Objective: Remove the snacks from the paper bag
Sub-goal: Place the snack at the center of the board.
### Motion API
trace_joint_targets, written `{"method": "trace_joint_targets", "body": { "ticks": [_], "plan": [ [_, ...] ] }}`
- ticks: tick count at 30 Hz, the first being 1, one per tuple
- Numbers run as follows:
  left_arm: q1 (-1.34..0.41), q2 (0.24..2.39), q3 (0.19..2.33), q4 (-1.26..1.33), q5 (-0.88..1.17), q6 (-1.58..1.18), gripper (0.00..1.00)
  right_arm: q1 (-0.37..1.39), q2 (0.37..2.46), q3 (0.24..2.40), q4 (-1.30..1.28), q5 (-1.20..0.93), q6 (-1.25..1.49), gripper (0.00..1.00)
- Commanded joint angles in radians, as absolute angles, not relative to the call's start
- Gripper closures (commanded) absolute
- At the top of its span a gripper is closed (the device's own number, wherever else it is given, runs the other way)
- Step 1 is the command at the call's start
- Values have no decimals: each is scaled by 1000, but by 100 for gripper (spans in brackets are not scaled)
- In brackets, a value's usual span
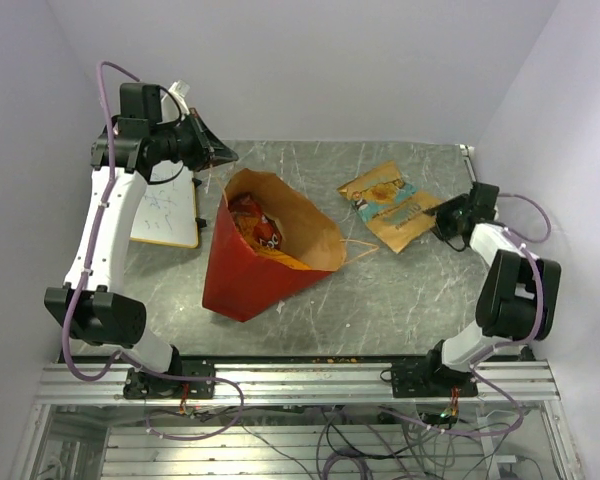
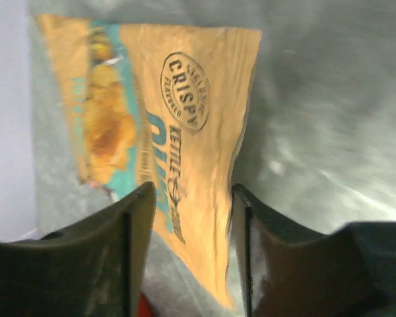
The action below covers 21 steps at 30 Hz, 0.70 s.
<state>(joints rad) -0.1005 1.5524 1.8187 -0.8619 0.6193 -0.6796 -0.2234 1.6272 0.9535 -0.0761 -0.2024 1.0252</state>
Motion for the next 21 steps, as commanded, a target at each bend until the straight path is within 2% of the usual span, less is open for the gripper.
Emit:
{"method": "trace_joint_targets", "body": {
  "ticks": [1,4,9,11,14,18,21],
  "plan": [
    [-168,1559,1824,-789,679,-726,93,-270,1498,891,-283,-86,782,40],
    [-219,1559,1827,-801,660,-723,93,-267,1400,854,-386,-104,696,31],
    [-272,1515,1771,-778,636,-742,93,-207,1236,784,-541,-136,632,28],
    [-284,1493,1747,-772,630,-741,93,-148,1170,776,-539,-232,603,27],
    [-292,1469,1718,-794,611,-713,93,-53,1088,791,-473,-506,573,25],
    [-298,1445,1668,-795,608,-697,93,35,1004,831,-423,-651,614,15],
    [-299,1453,1672,-811,630,-691,93,85,1045,849,-457,-702,591,13]
  ]
}}
